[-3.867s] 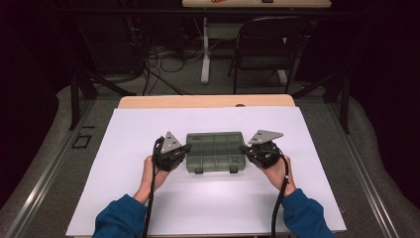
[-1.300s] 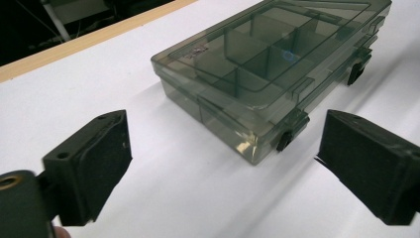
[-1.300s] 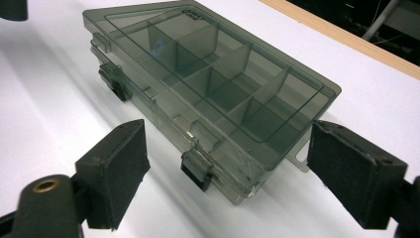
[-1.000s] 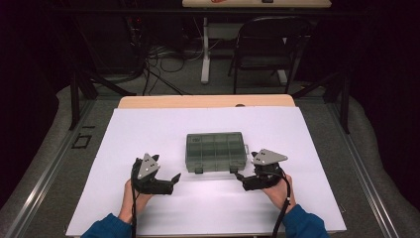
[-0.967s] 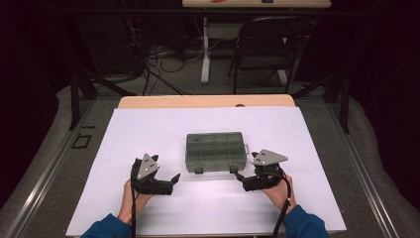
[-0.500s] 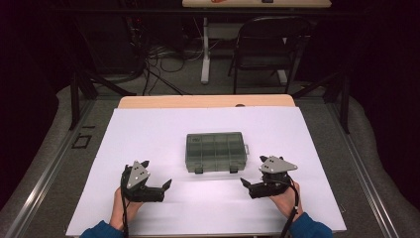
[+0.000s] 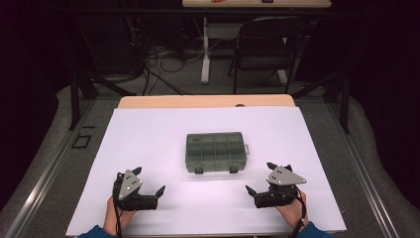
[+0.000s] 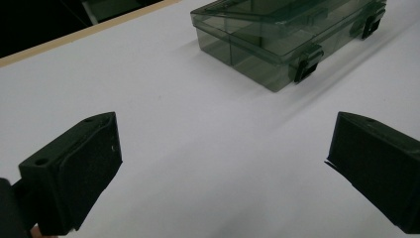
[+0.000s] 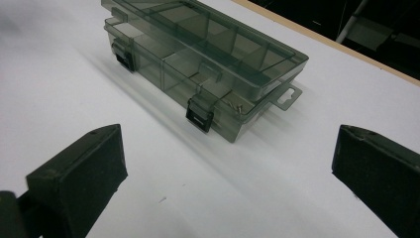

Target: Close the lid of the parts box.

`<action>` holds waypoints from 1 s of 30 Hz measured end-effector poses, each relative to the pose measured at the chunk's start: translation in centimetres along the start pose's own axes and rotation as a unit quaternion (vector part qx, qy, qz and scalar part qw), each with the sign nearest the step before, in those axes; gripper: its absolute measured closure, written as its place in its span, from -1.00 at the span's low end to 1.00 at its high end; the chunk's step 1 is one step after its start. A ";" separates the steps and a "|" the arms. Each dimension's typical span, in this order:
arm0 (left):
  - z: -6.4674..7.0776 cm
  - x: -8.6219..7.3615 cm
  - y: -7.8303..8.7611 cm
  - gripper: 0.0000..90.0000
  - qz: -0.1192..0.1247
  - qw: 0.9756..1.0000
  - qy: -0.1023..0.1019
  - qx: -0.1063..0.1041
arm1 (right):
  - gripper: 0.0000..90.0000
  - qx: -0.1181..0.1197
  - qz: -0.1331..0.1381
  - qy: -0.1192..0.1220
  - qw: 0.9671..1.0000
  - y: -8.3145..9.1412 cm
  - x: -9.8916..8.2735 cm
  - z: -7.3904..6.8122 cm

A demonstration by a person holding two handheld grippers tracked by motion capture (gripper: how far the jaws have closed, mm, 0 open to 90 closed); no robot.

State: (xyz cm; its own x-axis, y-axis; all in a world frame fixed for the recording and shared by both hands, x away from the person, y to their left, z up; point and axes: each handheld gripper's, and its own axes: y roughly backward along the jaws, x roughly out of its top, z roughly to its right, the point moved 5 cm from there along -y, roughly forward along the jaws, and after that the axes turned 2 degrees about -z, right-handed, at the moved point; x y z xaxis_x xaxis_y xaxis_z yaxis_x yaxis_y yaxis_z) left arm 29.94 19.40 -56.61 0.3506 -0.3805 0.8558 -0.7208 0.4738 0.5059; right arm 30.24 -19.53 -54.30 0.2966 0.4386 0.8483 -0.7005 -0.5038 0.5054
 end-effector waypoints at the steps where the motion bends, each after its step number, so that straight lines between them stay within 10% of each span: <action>1: 0.0 -0.2 0.1 -1.00 0.000 1.000 0.000 0.002 | -1.00 -0.003 0.010 -0.002 1.000 0.0 -0.1 -0.1; 30: -0.2 -1.9 1.4 -1.00 0.008 1.000 0.013 0.010 | -1.00 -0.009 0.030 0.018 0.999 1.8 -1.5 -1.5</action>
State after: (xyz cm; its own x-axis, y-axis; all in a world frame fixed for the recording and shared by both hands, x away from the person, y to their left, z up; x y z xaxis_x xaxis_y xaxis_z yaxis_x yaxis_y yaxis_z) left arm 28.36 20.94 -57.55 0.3543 -0.3525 0.8661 -0.7384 0.4629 0.4904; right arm 27.50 -19.98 -54.91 0.2304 0.4354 0.8703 -0.7282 -0.5161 0.4510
